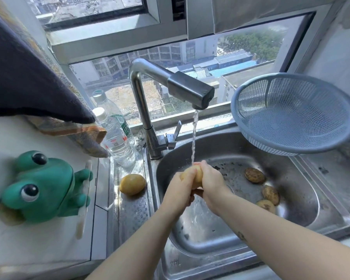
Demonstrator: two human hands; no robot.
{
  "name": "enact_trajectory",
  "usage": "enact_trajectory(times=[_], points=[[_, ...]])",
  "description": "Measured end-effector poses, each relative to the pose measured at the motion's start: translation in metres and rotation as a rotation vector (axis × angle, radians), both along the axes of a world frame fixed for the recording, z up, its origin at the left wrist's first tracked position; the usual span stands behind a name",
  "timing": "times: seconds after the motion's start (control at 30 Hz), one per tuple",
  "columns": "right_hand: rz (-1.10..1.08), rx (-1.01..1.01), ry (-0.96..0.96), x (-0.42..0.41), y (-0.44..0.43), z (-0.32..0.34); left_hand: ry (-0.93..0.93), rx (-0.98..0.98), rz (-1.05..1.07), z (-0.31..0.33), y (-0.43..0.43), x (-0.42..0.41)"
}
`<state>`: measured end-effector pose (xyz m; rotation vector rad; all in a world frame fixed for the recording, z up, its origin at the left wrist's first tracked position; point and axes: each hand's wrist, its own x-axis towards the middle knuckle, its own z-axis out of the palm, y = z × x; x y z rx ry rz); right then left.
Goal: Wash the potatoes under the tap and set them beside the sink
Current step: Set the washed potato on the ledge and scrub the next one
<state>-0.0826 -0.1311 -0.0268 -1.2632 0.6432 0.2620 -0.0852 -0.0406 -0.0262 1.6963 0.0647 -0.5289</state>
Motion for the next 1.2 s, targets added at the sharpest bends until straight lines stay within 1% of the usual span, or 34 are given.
enact_trajectory(times=[0.07, 0.1, 0.17, 0.23, 0.33, 0.4, 0.43, 0.47, 0.53, 0.57, 0.6, 0.67, 0.73, 0.8, 0.87, 0.93, 1.0, 1.1, 1.2], points=[[0.15, -0.104, -0.097, -0.004, 0.003, -0.006, 0.178, -0.002, 0.168, -0.002, 0.003, 0.006], [0.23, -0.173, -0.147, -0.006, 0.003, -0.009, 0.258, -0.014, 0.205, -0.004, 0.006, 0.01], [0.371, -0.309, -0.246, -0.01, -0.002, -0.014, 0.378, -0.02, 0.154, -0.003, 0.014, 0.017], [0.479, -0.445, -0.369, -0.013, -0.01, -0.013, 0.48, -0.031, 0.056, 0.001, 0.019, 0.02], [0.494, -0.565, -0.524, -0.014, -0.017, -0.008, 0.592, -0.07, 0.013, 0.006, 0.022, 0.021], [0.423, -0.603, -0.563, -0.011, -0.014, -0.007, 0.621, -0.127, 0.031, 0.006, 0.02, 0.018], [0.361, -0.582, -0.554, -0.009, -0.011, -0.006, 0.613, -0.154, 0.05, 0.005, 0.018, 0.017], [0.286, -0.519, -0.519, -0.007, -0.007, -0.005, 0.597, -0.182, 0.07, 0.005, 0.014, 0.015], [0.151, -0.399, -0.403, -0.002, 0.0, -0.004, 0.56, -0.237, 0.136, 0.002, 0.006, 0.012], [0.102, -0.372, -0.334, 0.0, 0.001, -0.003, 0.529, -0.249, 0.168, 0.0, 0.002, 0.011], [0.054, -0.347, -0.269, 0.002, 0.002, -0.002, 0.488, -0.242, 0.183, 0.0, 0.0, 0.008], [-0.043, -0.249, -0.16, 0.005, 0.001, 0.001, 0.373, -0.158, 0.135, -0.002, -0.003, 0.003], [-0.071, -0.181, -0.051, 0.006, 0.0, 0.001, 0.226, -0.061, 0.07, -0.007, -0.005, -0.002], [-0.091, -0.133, 0.017, 0.007, 0.002, -0.002, 0.11, -0.024, 0.085, -0.008, -0.006, -0.007], [-0.123, -0.107, 0.039, 0.008, 0.004, -0.004, 0.03, 0.004, 0.134, -0.009, -0.007, -0.011], [-0.103, -0.162, 0.023, 0.008, 0.003, -0.007, -0.014, 0.022, 0.198, -0.012, -0.005, -0.012], [-0.078, -0.14, -0.028, 0.005, 0.001, -0.008, 0.045, -0.019, 0.272, -0.01, -0.002, -0.007], [-0.006, 0.104, -0.134, -0.003, 0.0, -0.006, 0.231, -0.184, 0.406, -0.005, 0.007, 0.003], [0.1, 0.261, -0.157, -0.007, -0.004, 0.002, 0.366, -0.263, 0.457, 0.003, 0.012, 0.002]])
